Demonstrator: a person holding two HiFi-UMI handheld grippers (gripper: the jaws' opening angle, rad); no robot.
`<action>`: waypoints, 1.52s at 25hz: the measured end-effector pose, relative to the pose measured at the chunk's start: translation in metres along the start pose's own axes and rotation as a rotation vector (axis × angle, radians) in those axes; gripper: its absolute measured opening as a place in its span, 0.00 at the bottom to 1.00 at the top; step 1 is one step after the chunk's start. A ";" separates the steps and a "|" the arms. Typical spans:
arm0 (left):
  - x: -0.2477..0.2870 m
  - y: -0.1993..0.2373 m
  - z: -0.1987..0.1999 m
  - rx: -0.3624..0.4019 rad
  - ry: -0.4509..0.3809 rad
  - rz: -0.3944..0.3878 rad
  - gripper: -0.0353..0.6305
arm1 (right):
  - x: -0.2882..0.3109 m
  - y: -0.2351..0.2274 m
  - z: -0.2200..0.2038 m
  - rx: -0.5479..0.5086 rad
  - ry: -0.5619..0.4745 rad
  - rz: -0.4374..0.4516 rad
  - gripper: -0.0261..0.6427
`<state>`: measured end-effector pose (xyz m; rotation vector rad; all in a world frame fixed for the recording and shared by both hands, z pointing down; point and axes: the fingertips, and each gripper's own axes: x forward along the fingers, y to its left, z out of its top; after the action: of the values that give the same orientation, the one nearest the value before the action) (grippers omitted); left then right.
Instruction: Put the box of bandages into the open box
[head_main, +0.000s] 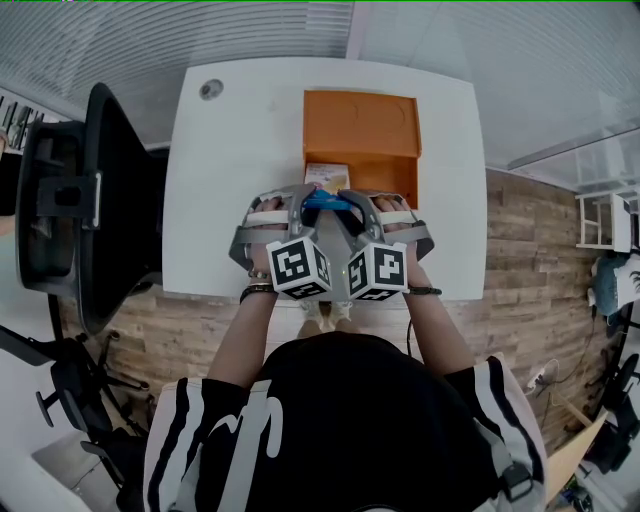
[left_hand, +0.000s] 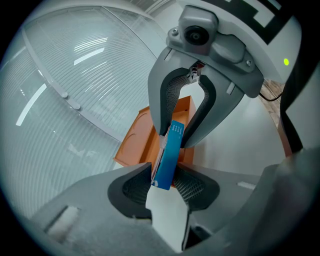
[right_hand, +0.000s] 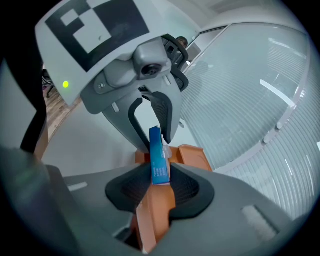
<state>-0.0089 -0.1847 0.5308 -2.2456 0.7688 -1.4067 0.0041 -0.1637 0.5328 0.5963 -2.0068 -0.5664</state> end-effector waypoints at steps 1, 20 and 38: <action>0.001 0.001 0.000 0.001 0.000 0.000 0.26 | 0.001 -0.001 0.000 -0.001 0.001 0.001 0.21; 0.014 0.014 0.002 -0.004 0.007 -0.021 0.26 | 0.013 -0.014 -0.007 0.004 0.010 0.011 0.21; 0.026 0.026 0.002 -0.008 0.007 -0.024 0.27 | 0.025 -0.026 -0.011 0.016 0.003 0.010 0.22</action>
<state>-0.0045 -0.2212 0.5327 -2.2645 0.7531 -1.4264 0.0076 -0.2011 0.5383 0.5967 -2.0125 -0.5436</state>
